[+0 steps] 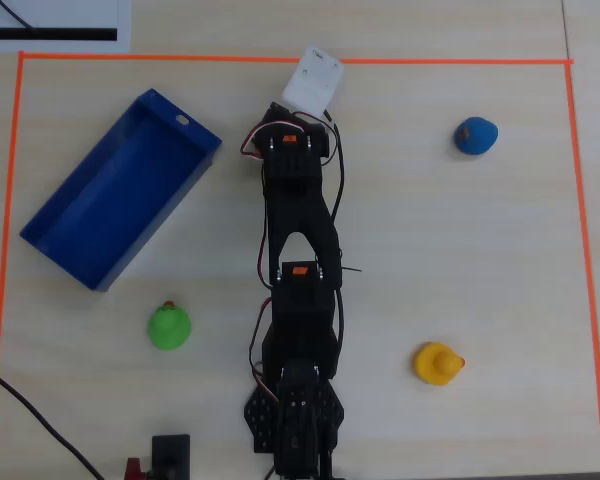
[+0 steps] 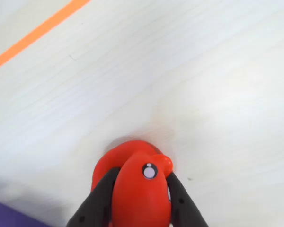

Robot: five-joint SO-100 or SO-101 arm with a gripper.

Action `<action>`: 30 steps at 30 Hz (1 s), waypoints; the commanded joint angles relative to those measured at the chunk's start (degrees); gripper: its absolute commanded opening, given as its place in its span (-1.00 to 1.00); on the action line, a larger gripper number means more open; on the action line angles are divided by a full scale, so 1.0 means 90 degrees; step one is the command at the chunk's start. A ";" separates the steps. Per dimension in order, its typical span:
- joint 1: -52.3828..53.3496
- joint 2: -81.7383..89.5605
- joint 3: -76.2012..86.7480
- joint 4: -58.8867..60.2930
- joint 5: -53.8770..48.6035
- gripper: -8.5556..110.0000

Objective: Grasp red duck and put it into box.

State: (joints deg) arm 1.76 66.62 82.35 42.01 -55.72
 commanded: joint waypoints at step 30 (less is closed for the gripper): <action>-0.4482 0.1299 -0.0859 0.3320 0.3799 -0.85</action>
State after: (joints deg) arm -38.23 77.61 74.18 73.74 -21.36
